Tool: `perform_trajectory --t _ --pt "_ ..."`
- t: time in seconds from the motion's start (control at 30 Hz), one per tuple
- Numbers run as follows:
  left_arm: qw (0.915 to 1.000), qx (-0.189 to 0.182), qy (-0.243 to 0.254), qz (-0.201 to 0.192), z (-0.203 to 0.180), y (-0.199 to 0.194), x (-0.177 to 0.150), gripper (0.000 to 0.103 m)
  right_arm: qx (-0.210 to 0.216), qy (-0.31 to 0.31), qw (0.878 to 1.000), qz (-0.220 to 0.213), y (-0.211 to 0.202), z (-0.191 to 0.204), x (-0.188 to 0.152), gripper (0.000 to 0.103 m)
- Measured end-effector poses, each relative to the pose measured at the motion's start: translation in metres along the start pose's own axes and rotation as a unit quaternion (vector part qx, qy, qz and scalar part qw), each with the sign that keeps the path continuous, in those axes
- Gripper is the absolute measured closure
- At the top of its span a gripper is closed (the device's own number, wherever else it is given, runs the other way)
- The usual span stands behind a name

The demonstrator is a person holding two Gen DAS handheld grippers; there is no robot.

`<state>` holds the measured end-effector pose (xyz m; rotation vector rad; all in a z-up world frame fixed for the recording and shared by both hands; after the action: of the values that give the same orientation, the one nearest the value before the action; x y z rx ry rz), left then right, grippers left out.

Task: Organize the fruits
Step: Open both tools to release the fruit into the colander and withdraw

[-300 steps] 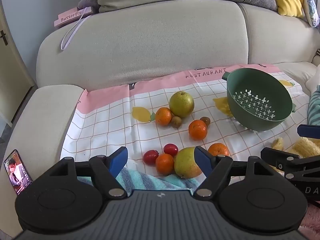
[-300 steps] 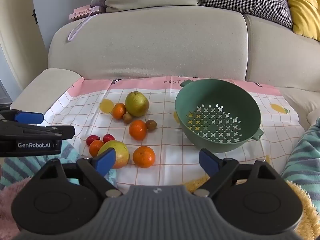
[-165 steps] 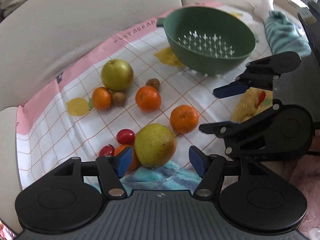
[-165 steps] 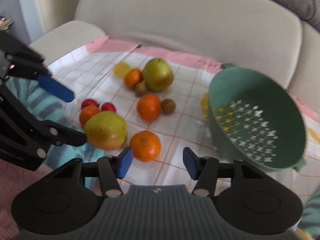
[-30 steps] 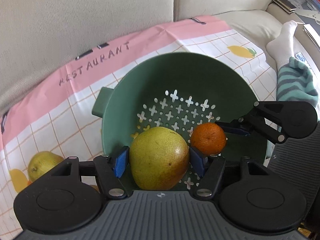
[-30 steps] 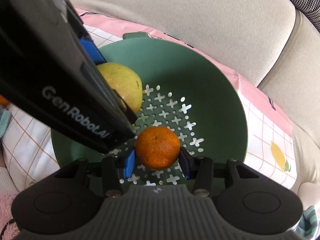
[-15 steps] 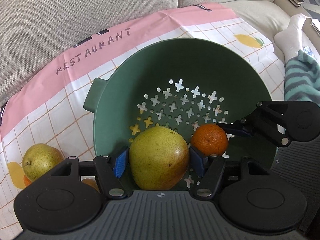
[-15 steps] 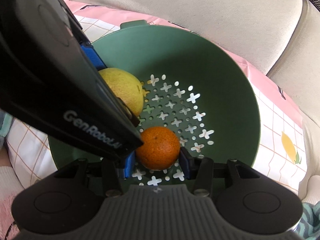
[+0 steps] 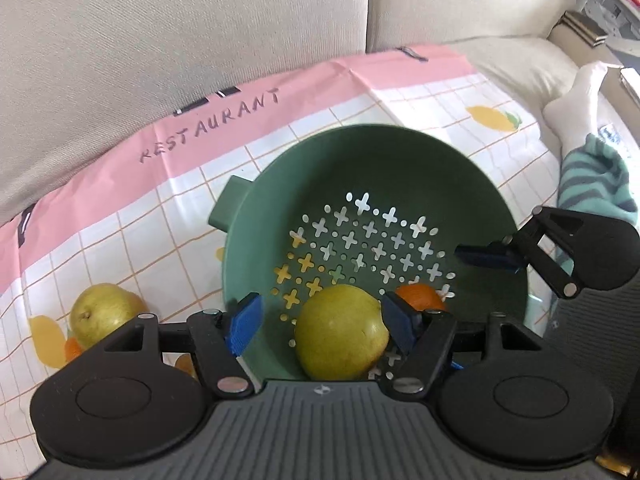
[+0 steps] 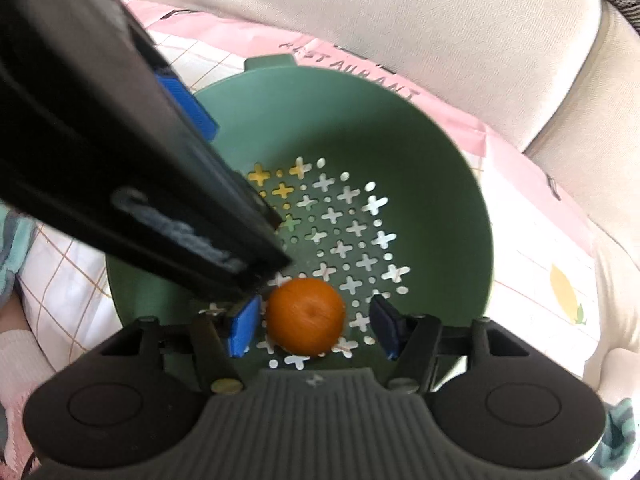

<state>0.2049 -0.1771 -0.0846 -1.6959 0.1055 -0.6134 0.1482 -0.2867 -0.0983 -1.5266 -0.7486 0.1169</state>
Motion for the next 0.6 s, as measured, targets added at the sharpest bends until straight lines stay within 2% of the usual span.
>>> perform_trajectory --t 0.03,0.23,0.3,0.37,0.5,0.6 --pt "1.0000 -0.001 -0.002 -0.005 0.001 -0.005 -0.002 0.023 -0.004 0.006 1.000 -0.004 -0.003 0.000 0.000 0.033" --pt "0.9987 0.007 -0.017 -0.047 0.007 -0.038 -0.015 0.023 -0.017 0.046 0.998 -0.030 -0.027 0.004 -0.003 0.031" --pt "0.9978 0.005 -0.026 -0.061 0.010 -0.050 -0.020 0.022 -0.024 0.061 0.997 -0.043 -0.037 0.009 -0.003 0.025" --pt "0.9969 0.009 -0.028 -0.073 0.013 -0.062 -0.026 0.022 -0.031 0.076 0.995 -0.060 -0.039 0.024 -0.006 0.025" --pt "0.9946 0.031 -0.021 -0.096 0.016 -0.086 -0.042 0.022 -0.033 0.111 0.988 -0.098 -0.054 0.045 -0.021 0.024" --pt "0.9915 0.052 -0.027 -0.117 0.026 -0.105 -0.056 0.021 -0.030 0.133 0.983 -0.126 -0.068 0.063 -0.020 0.018"
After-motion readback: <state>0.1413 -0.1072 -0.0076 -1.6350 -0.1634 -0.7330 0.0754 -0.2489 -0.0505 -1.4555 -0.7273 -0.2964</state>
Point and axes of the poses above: each gripper's, at about its wrist camera, not at the fingertips, and y roughly the way its jaws point, z to its left, x to its top, the point moved 1 cm from there along y, roughly the way its jaws point, and after that the axes turned 1 degree about -x, right-handed, at the moved point
